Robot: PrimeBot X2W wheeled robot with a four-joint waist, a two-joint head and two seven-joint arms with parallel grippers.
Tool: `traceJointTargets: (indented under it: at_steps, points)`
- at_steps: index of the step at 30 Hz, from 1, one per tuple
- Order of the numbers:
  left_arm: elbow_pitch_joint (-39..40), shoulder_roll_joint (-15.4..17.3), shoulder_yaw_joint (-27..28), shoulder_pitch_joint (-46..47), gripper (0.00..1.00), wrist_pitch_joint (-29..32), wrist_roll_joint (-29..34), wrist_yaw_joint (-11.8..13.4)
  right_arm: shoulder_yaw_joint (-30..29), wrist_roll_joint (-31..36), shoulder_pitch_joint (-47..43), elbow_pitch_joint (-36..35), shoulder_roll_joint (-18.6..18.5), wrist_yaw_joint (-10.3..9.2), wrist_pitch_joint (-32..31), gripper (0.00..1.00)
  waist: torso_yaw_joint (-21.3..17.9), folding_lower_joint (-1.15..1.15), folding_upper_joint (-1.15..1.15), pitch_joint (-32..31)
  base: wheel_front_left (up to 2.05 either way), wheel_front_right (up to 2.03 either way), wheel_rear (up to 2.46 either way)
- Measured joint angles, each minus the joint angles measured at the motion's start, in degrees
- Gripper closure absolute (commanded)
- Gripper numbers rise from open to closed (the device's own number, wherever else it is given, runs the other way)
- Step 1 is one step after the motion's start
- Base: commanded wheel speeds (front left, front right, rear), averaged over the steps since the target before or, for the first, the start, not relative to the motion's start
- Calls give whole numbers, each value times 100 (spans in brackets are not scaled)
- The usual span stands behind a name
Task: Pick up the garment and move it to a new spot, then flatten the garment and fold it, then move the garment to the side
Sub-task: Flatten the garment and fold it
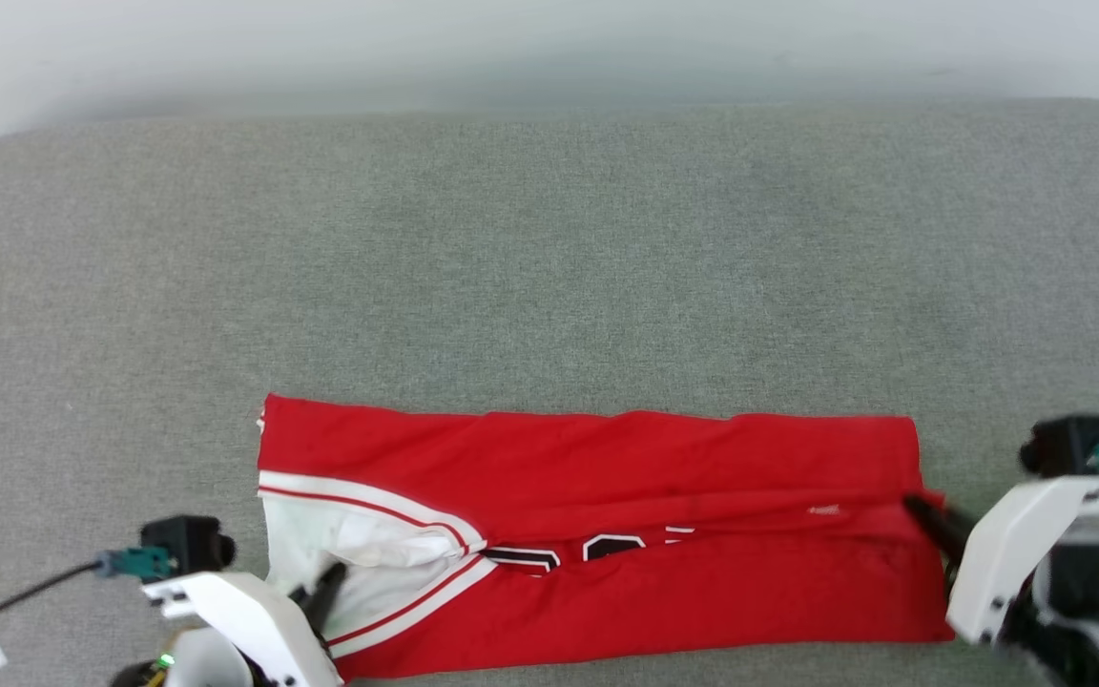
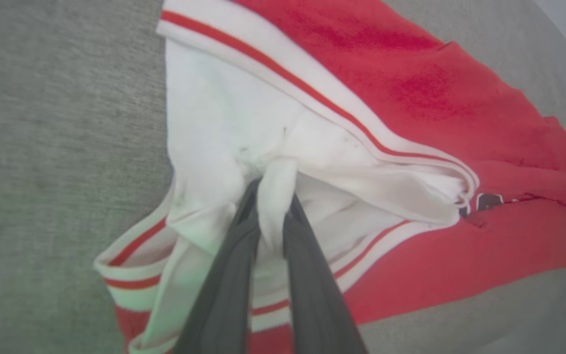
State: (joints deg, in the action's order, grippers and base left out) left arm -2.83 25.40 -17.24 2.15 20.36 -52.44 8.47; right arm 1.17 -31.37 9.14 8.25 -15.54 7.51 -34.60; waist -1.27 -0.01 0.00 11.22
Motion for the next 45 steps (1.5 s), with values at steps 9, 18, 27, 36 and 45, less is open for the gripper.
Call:
traceJointTargets:
  at_steps: [9,18,27,36,45]
  points:
    - [-676,-428,-130,-25,0,-960,192,-391,398,-197,-374,558,22,-1,1028,0,-76,0,0,-136,0,0,0]
    - [-158,-461,-266,53,0,-2163,1144,-202,146,-321,-627,-54,-191,-1,1608,0,-160,0,0,-497,0,0,0]
    - [459,-460,-285,218,0,-3069,2183,422,-546,-236,-587,-345,-683,-1,945,0,-29,0,0,-631,0,0,0]
    - [904,-504,-280,281,0,-3441,2720,675,-734,-349,-578,-152,-715,-1,49,0,416,0,0,-464,0,0,0]
    - [1072,-656,-336,314,0,-3512,2861,613,-433,-610,-353,681,-244,-1,-293,0,871,1,0,-108,0,0,0]
